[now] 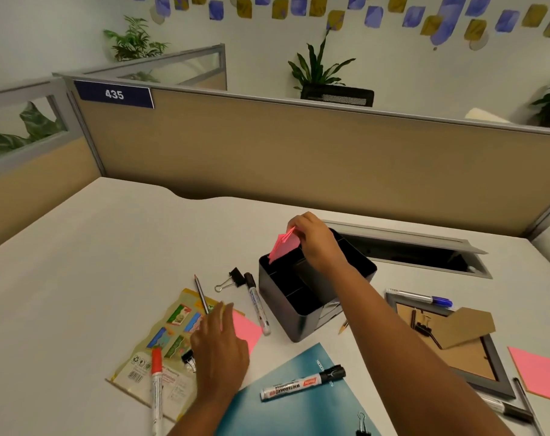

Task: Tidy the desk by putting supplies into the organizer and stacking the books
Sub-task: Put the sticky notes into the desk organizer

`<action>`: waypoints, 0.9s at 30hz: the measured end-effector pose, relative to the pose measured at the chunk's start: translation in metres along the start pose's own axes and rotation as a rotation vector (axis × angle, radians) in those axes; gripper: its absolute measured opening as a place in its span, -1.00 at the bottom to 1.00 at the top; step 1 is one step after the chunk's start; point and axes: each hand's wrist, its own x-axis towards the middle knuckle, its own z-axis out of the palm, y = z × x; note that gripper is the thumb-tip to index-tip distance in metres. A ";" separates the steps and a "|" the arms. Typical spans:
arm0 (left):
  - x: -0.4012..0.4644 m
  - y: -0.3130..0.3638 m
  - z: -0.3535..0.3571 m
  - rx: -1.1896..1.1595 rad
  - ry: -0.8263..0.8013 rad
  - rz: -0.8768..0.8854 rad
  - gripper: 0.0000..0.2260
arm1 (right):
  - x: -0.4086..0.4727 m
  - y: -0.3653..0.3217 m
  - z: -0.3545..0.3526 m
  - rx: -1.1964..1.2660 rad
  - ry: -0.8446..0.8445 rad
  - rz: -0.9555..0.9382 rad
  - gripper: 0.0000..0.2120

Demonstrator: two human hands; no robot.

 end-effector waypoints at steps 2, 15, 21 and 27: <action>0.006 -0.008 -0.002 0.041 -0.039 -0.065 -0.51 | -0.004 0.003 0.005 -0.030 -0.052 0.006 -0.76; 0.026 -0.006 -0.013 -0.019 -0.253 -0.197 -0.41 | -0.039 0.014 0.023 -0.085 -0.174 0.087 -0.51; 0.036 -0.009 -0.027 -0.183 -0.215 -0.214 -0.74 | -0.074 0.048 0.022 -0.016 0.118 0.259 -0.72; 0.062 -0.007 -0.078 -0.362 -0.076 -0.189 -0.73 | -0.084 0.054 0.026 0.115 0.165 0.282 -0.74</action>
